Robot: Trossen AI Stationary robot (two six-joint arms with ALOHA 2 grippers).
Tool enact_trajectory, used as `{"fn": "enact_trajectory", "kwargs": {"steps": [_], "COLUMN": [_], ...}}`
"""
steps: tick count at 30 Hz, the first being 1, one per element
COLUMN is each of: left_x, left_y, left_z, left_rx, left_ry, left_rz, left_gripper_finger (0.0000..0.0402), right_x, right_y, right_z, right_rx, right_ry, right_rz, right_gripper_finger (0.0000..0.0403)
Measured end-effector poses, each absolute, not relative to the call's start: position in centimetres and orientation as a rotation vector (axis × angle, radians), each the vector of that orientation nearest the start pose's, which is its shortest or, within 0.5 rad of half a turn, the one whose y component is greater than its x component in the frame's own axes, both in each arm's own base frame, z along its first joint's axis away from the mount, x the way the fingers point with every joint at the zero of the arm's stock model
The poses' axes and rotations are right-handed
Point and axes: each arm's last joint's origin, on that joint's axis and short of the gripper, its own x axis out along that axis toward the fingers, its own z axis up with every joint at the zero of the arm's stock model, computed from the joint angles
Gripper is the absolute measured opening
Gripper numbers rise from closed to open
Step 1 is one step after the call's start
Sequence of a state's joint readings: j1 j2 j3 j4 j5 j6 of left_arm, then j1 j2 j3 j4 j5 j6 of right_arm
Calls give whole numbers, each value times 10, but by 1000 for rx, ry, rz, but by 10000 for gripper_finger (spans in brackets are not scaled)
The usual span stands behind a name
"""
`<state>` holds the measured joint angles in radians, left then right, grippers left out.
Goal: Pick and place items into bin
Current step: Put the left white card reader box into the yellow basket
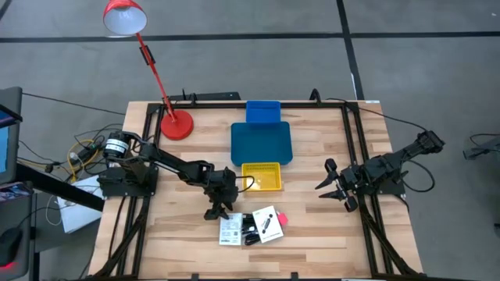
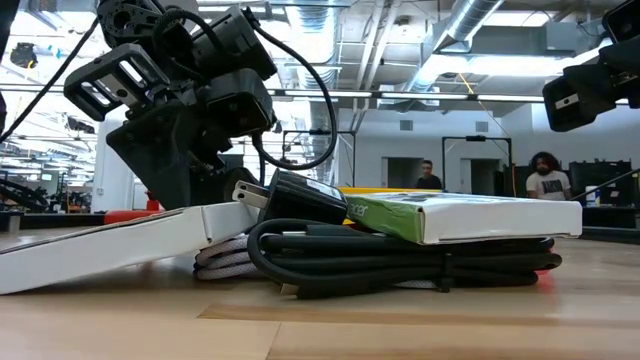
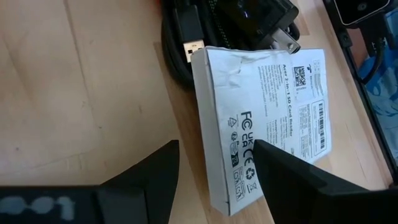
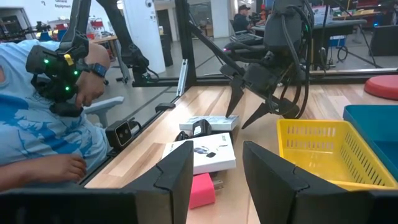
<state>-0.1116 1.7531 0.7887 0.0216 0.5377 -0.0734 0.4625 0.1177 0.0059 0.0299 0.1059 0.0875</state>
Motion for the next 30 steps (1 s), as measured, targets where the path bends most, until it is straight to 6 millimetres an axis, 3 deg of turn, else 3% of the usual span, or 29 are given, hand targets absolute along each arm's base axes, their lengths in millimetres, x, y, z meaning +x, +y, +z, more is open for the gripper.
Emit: {"fn": "enact_trajectory", "kwargs": {"steps": [19, 23, 30], "left_x": [314, 314, 313], "left_y": [-48, -48, -47], "left_z": [108, 108, 107], "left_rx": [-310, -311, -321], "left_ry": [945, 946, 962], "left_rz": [-615, -615, -609], "left_gripper_finger": [190, 159, 69], "right_x": [95, 95, 95], "right_y": [44, 44, 44], "right_z": [159, 159, 159], "right_rx": [63, 63, 63], "right_ry": [94, 94, 94], "right_rz": [352, 353, 352], "right_gripper_finger": [134, 134, 134]}}
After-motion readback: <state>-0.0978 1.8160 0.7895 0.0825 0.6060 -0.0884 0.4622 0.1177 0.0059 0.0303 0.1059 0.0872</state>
